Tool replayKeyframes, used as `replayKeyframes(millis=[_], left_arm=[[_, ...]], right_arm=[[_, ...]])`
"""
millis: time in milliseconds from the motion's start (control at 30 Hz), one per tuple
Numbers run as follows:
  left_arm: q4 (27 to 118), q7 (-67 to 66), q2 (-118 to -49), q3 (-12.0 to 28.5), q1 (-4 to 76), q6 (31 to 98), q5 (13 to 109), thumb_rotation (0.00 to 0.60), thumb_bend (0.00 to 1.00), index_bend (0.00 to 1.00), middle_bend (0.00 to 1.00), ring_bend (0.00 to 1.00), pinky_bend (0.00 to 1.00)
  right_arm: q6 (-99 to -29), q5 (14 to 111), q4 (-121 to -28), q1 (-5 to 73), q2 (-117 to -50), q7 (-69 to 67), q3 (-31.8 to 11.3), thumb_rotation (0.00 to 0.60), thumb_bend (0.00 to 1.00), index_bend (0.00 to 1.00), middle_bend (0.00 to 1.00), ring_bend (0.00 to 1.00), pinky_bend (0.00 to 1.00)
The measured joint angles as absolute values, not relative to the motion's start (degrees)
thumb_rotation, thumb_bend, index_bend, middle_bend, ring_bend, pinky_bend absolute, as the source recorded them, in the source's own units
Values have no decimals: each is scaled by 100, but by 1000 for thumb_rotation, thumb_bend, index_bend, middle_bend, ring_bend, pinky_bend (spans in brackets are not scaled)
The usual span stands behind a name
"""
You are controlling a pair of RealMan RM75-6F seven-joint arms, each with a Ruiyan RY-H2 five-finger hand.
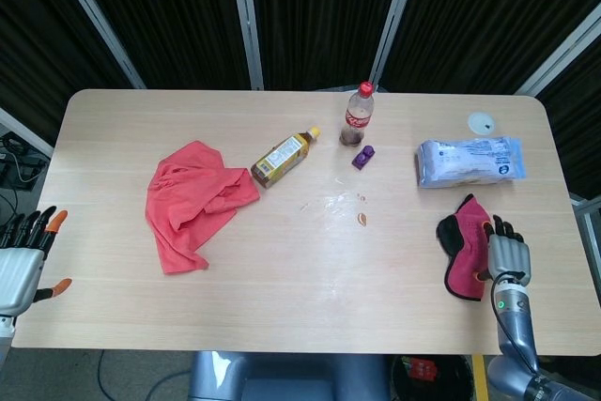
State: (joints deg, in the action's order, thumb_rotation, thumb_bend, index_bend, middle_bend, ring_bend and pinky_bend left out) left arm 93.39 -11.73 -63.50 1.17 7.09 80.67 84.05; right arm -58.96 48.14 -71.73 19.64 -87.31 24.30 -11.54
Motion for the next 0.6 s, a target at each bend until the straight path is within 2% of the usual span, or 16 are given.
replayKeyframes(millis=[133, 233, 333, 400, 500, 600], left_arm=[[9337, -1170, -6352, 119, 704, 8064, 8377, 600, 0, 0, 0, 0, 0], [9345, -1170, -6349, 122, 706, 8045, 8345, 600, 0, 0, 0, 0, 0], [9361, -1178, -6343, 122, 709, 8026, 8320, 600, 0, 0, 0, 0, 0], [9369, -1182, -6340, 123, 709, 8024, 8311, 600, 0, 0, 0, 0, 0], [9378, -1169, -6339, 125, 708, 8021, 8296, 600, 0, 0, 0, 0, 0], [9387, -1154, -6339, 127, 708, 8012, 8278, 600, 0, 0, 0, 0, 0]], right_arm=[[-5826, 4789, -6921, 2054, -8906, 2354, -1197, 600, 80, 221, 68, 0, 194], [-5802, 4790, -6766, 2118, -9028, 2263, -1247, 600, 195, 289, 135, 28, 321], [-5781, 4819, -6610, 2174, -9129, 2224, -1268, 600, 311, 391, 261, 182, 496], [-5766, 4860, -6494, 2208, -9203, 2183, -1272, 600, 384, 496, 413, 345, 621], [-5787, 5011, -6394, 2236, -9271, 2105, -1252, 600, 435, 635, 554, 479, 716], [-5879, 5280, -6382, 2241, -9307, 1964, -1205, 600, 444, 695, 591, 512, 742]])
